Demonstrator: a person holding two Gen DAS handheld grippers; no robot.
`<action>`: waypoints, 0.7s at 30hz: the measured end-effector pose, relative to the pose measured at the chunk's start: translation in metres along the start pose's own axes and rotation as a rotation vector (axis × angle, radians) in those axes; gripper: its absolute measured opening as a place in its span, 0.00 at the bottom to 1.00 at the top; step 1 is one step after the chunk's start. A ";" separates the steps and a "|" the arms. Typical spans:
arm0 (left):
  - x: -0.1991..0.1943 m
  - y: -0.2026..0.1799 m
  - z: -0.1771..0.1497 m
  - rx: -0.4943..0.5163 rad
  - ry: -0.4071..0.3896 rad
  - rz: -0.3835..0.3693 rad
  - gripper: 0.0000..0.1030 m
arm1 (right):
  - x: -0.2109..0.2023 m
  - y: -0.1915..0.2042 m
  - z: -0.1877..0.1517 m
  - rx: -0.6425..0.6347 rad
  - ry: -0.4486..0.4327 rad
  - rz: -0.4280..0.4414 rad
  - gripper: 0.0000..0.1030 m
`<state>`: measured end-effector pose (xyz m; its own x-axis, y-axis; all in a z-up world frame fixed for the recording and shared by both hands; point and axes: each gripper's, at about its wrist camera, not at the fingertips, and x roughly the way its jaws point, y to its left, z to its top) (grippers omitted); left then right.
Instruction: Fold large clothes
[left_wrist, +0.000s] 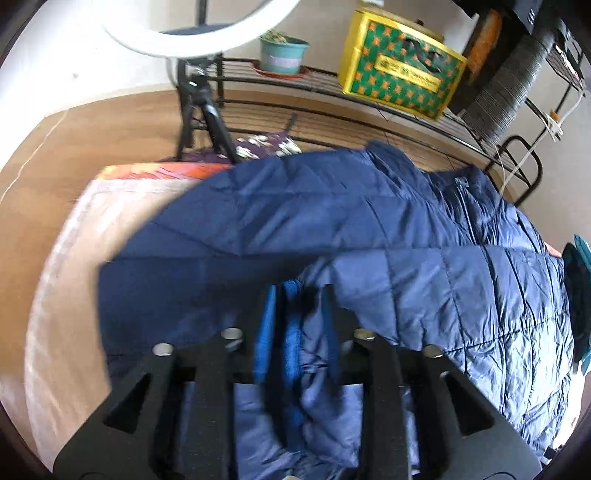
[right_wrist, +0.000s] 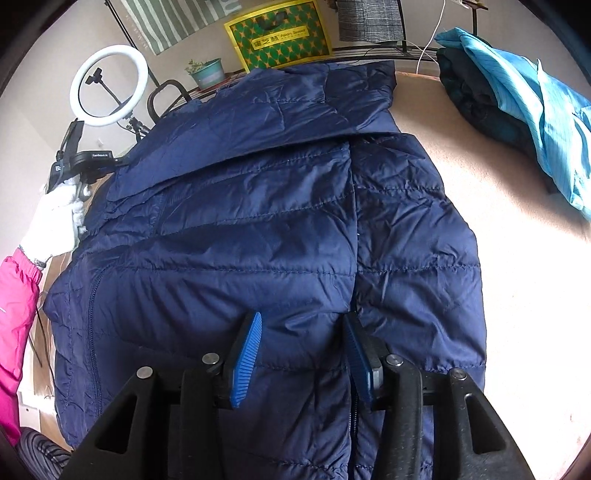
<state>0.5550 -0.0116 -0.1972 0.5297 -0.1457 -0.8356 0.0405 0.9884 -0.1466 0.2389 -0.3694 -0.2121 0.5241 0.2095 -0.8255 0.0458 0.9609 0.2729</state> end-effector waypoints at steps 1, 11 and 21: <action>-0.007 0.006 0.001 -0.009 -0.014 0.008 0.27 | 0.000 -0.001 0.000 0.004 0.000 0.004 0.47; -0.122 0.041 -0.036 0.006 -0.096 -0.038 0.27 | -0.034 0.000 -0.006 -0.021 -0.093 0.024 0.47; -0.245 0.066 -0.122 0.027 -0.109 -0.073 0.27 | -0.083 -0.003 -0.039 -0.046 -0.189 0.052 0.47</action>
<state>0.3244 0.0843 -0.0669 0.6136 -0.2126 -0.7605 0.1040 0.9764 -0.1891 0.1620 -0.3831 -0.1635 0.6753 0.2258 -0.7021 -0.0225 0.9578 0.2864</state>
